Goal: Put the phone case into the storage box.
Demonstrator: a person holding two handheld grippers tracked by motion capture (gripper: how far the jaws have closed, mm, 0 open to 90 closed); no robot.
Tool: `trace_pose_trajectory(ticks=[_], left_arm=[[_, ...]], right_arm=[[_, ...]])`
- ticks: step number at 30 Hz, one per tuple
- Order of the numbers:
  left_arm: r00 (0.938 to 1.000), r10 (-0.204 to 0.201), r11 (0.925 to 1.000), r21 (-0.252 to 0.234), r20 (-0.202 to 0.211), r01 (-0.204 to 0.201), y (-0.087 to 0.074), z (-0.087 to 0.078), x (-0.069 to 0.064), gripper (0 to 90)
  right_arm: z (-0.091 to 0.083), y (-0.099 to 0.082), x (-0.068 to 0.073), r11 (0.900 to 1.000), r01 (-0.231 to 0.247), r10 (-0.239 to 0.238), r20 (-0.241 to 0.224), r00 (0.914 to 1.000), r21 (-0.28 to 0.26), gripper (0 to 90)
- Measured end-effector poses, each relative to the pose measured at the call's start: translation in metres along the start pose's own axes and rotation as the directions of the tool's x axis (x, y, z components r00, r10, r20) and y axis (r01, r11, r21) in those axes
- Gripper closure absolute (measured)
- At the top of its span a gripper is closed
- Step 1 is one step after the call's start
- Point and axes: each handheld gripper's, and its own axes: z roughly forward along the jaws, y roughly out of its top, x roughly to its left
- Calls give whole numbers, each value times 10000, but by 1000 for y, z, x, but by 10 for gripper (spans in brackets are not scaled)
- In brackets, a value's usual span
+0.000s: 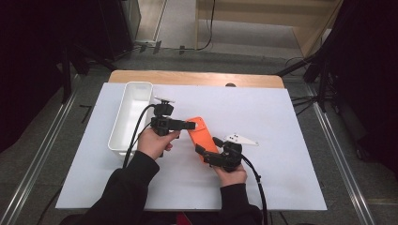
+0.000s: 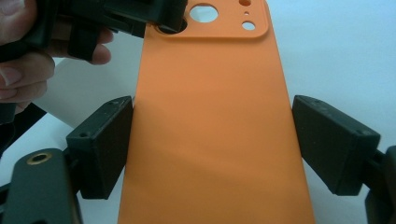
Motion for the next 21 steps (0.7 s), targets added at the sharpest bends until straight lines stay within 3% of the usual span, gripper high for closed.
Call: trace_pose_trajectory(ticks=[6,21], left_arm=[[9998,-74,10000,-60,207,76,0,-1,0,596],[9960,-687,9976,110,571,682,2,-2,3,671]], right_arm=[[0,-1,1,9999,96,-95,39,9999,-74,148],[2,-4,2,9992,380,-379,118,9992,-99,147]])
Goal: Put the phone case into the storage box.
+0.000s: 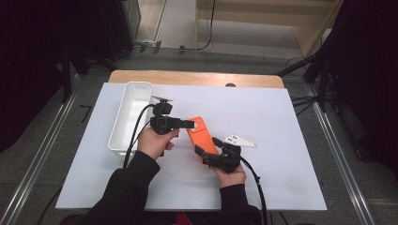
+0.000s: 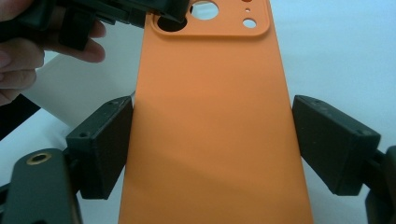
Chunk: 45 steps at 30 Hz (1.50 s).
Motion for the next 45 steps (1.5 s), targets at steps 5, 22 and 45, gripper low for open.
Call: trace_pose_trajectory(ticks=[5,22,45], left_arm=[[9999,-73,10000,-48,134,73,0,-1,0,689],[9979,90,9997,-250,635,-74,-1,-4,-5,757],[9898,997,9946,-402,1020,-960,-1,-10,-24,769]], right_arm=[[0,0,1,9999,107,-107,39,9999,-65,146],[3,-2,2,9971,759,-758,246,9968,-8,143],[2,7,4,9910,1129,-1148,234,9931,715,91]])
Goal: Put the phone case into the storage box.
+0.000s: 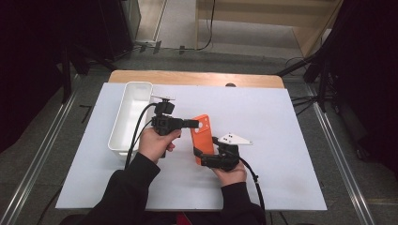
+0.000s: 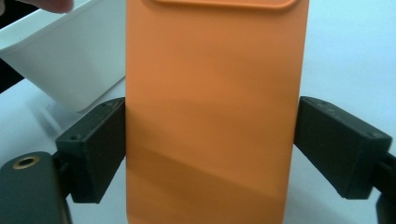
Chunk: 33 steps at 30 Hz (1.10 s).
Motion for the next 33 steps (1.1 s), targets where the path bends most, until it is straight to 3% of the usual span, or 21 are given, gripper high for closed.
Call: trace_pose_trajectory(ticks=[4,7,9,18,23,28,33], left_arm=[[9993,351,9994,-26,-89,-351,2,-1,-6,769],[9964,813,9964,-213,-228,-817,3,-3,-9,768],[9948,978,9948,-248,-299,-985,4,-5,-9,768],[9892,1351,9899,-365,-561,-1372,6,-11,-7,767],[9779,1941,9809,32,-778,-1944,6,-11,-9,766],[9661,2433,9699,289,-864,-2417,4,-13,-9,766],[9493,3032,9527,477,-837,-3001,2,-16,-11,765]], right_arm=[[-3,4,-1,10000,4,-4,-172,9999,-50,78],[-5,9,-1,9997,-23,22,24,10000,225,79],[-7,12,-2,9996,77,-70,-257,9996,281,79],[-6,27,2,9948,281,-221,-616,9979,983,81],[-7,31,6,9883,613,-496,-854,9951,1397,83],[-10,31,3,9824,644,-448,-1134,9925,1754,83],[-15,32,-3,9779,891,-602,-1531,9864,1893,133]])
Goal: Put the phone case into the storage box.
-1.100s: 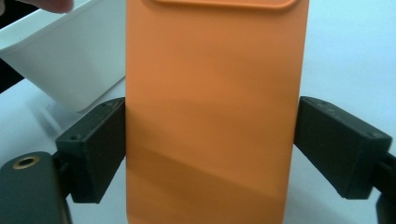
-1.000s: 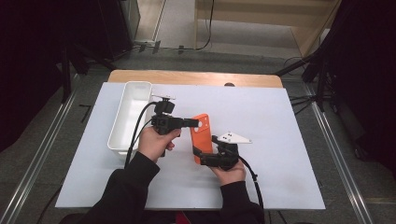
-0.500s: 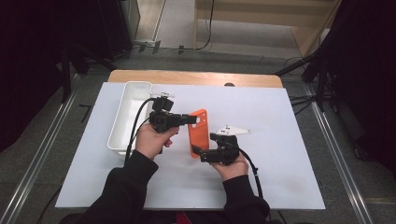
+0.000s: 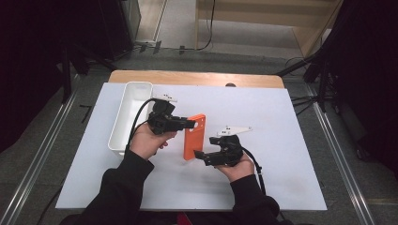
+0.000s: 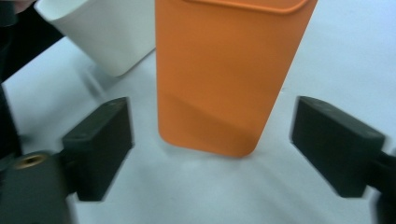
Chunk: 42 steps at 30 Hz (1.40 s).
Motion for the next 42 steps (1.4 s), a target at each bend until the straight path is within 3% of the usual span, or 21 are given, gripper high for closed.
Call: trace_pose_trajectory(ticks=[4,13,22,29,31,42], left_arm=[[9987,513,9987,14,39,-513,-2,0,-1,765],[9947,954,9951,242,372,-964,-3,-5,-2,765],[9876,1320,9904,290,851,-1349,-4,-11,0,765],[9824,1359,9892,381,1279,-1418,-4,-14,-2,765],[9789,1405,9884,372,1482,-1475,-4,-15,-2,765],[9654,1713,9816,503,1968,-1844,-4,-19,-4,765]], right_arm=[[-5,1,-4,10000,2,-1,-127,9999,37,133],[-16,8,-12,9962,661,-671,160,9976,568,134],[-34,17,-19,9935,969,-945,-410,9947,601,141],[-39,23,-24,9882,1304,-1228,-926,9881,809,171],[-41,25,-25,9875,1384,-1310,-954,9868,758,211],[-50,34,-28,9811,1712,-1574,-1436,9770,897,219]])
